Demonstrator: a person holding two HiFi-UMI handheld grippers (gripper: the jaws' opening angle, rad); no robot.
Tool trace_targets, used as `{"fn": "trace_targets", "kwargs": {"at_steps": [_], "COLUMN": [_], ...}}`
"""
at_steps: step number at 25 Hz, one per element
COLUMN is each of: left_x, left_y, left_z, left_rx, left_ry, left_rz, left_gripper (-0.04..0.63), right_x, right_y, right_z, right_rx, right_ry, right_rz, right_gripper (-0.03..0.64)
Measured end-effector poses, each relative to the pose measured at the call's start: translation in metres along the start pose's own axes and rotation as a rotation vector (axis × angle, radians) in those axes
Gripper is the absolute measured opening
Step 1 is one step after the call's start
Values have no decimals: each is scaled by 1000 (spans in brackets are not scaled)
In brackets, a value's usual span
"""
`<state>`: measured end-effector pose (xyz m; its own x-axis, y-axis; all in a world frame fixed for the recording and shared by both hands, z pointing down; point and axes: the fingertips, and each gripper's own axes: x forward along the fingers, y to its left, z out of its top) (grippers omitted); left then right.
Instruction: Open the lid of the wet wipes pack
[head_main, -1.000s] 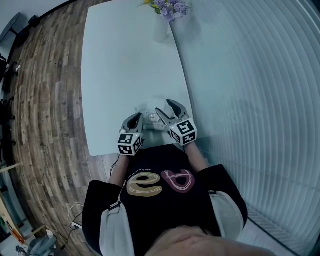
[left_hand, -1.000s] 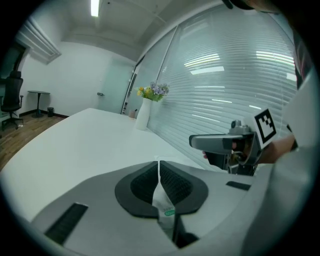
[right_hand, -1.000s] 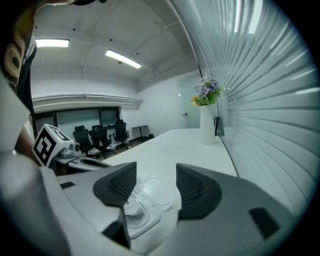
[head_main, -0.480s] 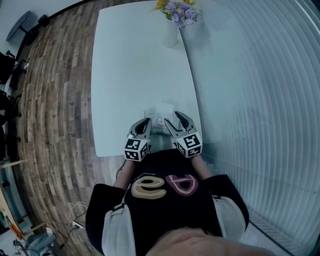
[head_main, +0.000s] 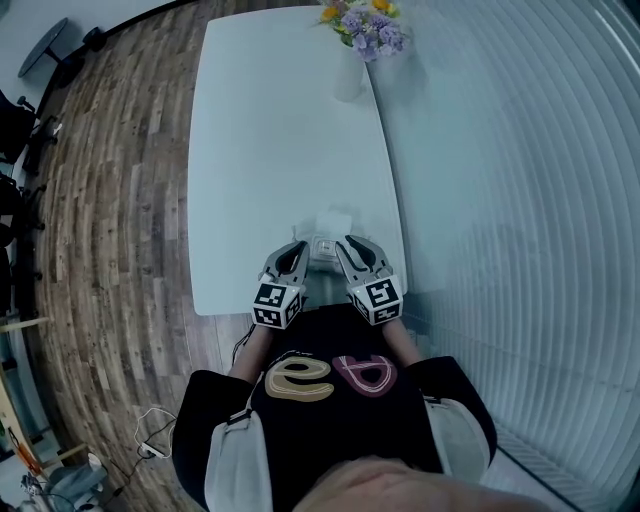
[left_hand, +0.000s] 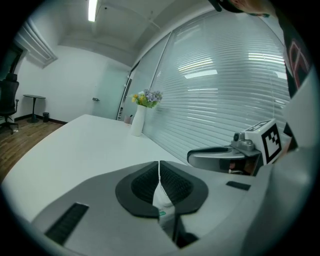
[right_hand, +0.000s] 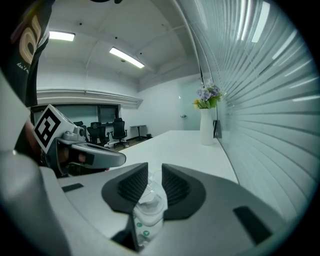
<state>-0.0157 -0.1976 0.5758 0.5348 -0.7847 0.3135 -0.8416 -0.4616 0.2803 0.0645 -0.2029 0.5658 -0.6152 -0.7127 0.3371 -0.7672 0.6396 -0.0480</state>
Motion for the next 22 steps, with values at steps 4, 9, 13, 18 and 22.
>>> {"fn": "trace_targets", "kwargs": {"at_steps": [4, 9, 13, 18, 22], "left_x": [0, 0, 0, 1, 1], "left_y": [-3, -4, -5, -7, -9], "left_z": [2, 4, 3, 1, 0], "left_rx": [7, 16, 17, 21, 31], "left_ry": [-5, -11, -8, 2, 6], "left_rz": [-5, -5, -7, -11, -14], "left_gripper": [18, 18, 18, 18, 18], "right_x": [-1, -4, -6, -5, -6], "right_y": [2, -2, -4, -4, -2], "right_z": [2, 0, -3, -5, -6], "right_rx": [-39, -44, -41, -45, -55], "right_ry": [7, 14, 20, 22, 30], "right_rz": [-16, -40, -58, -62, -56], "right_gripper": [38, 12, 11, 11, 11]}}
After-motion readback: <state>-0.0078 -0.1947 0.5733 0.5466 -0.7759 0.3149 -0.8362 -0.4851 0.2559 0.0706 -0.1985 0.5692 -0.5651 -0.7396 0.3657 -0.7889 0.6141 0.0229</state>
